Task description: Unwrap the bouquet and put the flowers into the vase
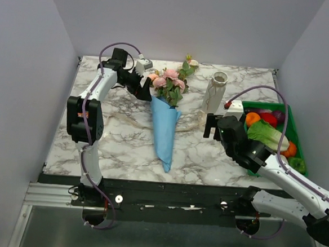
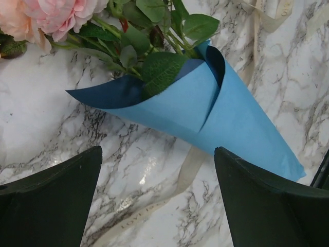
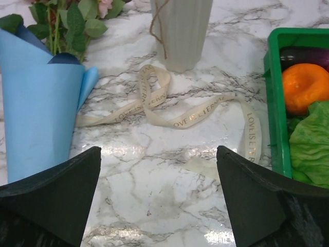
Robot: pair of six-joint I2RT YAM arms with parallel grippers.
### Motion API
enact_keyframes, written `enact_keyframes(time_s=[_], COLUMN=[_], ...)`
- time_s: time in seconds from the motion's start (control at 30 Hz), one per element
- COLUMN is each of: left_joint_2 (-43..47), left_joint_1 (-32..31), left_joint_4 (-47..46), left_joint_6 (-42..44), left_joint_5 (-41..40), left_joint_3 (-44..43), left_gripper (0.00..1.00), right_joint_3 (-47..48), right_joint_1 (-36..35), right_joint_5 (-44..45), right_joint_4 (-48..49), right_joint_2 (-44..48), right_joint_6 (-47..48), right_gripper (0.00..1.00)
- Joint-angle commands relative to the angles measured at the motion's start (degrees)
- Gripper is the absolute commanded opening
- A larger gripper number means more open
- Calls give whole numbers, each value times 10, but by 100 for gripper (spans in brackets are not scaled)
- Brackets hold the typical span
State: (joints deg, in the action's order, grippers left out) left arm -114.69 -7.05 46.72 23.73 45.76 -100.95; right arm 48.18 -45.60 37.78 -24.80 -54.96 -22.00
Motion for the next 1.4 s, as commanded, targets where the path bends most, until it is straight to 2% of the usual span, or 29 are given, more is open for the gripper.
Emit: enact_keyframes(time_s=[0.0, 0.13, 0.33, 0.43, 0.47, 0.53, 0.57, 0.67, 0.77, 0.83, 0.9, 0.93, 0.97, 1.1, 1.17, 1.27, 1.37], left_joint_2=[-46, -69, -77, -84, -84, -70, -62, -25, 11, 32, 53, 61, 70, 136, 157, 186, 206], left_joint_1=[-14, -18, -28, -33, -34, -34, -33, -32, -31, -29, -27, -24, -23, -5, 14, 37, 65], left_joint_4=[-2, 7, -6, -1, -2, -9, -14, -32, -57, -60, -50, -47, -43, -33, -28, -10, 4], left_joint_6=[-14, -12, -4, -7, -10, -14, -18, -19, -32, -43, -51, -55, -57, -65, -63, -54, -41], left_joint_5=[28, 35, 26, 19, 16, 2, -6, -30, -53, -60, -69, -73, -78, -91, -82, -72, -71], left_joint_3=[-63, -71, -36, -37, -36, -22, -14, 26, 64, 76, 83, 87, 92, 144, 163, 185, 199], left_gripper=[99, 98, 83, 69, 61, 54, 44, 28, 23, 24, 32, 38, 50, 71, 86, 93, 95], right_joint_3=[-13, -18, -37, -36, -35, -20, -13, 9, 34, 44, 59, 64, 67, 92, 97, 98, 100], right_joint_1=[-20, -27, -65, -107, -133, -155, -175, -212, -239, -251, -267, -271, -279, -287, -294, -304, -322], right_joint_5=[5, -12, -25, 2, 9, 24, 28, 44, 52, 56, 56, 56, 59, 61, 62, 58, 69], right_joint_4=[12, 31, 69, 95, 102, 112, 113, 133, 148, 160, 167, 176, 181, 191, 197, 197, 183], right_joint_2=[-18, -17, -51, -91, -102, -143, -159, -209, -258, -282, -317, -328, -341, -390, -408, -424, -441], right_joint_6=[20, 26, 49, 75, 93, 102, 109, 131, 155, 172, 187, 192, 197, 216, 231, 235, 227], right_gripper=[100, 100, 100, 100, 100, 100, 100, 100, 100, 100, 100, 100, 100, 100, 100, 100, 100])
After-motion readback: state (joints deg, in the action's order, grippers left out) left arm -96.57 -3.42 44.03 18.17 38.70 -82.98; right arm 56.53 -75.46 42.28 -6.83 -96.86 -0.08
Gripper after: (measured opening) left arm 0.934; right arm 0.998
